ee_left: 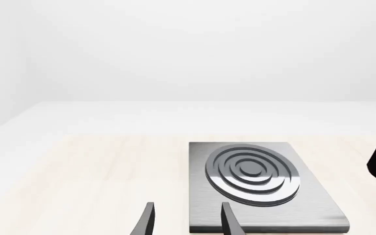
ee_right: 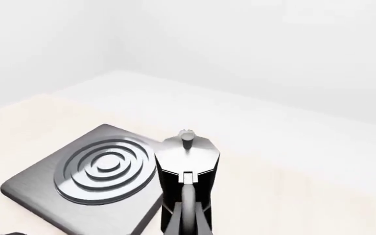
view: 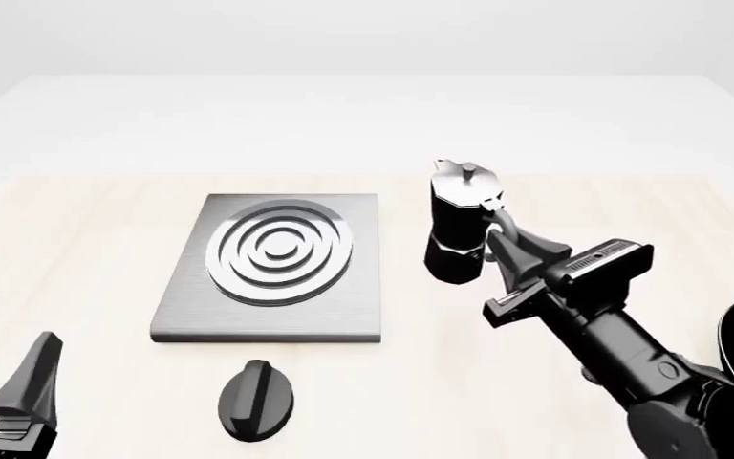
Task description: Put the moka pot on the stove.
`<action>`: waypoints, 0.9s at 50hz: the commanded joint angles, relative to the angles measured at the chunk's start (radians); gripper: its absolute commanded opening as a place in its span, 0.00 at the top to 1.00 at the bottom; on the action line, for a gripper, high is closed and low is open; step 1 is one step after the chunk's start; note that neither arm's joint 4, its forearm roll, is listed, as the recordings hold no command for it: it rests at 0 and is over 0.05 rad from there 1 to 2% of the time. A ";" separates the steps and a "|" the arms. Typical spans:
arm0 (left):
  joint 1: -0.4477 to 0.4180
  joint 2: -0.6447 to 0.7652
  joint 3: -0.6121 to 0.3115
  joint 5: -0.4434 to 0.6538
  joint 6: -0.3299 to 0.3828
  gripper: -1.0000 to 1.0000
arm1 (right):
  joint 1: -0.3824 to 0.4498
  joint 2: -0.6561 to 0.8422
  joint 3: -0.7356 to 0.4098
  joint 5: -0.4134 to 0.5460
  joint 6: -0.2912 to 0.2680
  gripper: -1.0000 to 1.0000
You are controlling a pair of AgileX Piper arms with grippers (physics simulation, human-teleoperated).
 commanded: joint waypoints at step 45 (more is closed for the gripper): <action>0.000 0.000 0.000 0.000 0.000 0.00 | 0.081 0.093 -0.249 0.085 -0.004 1.00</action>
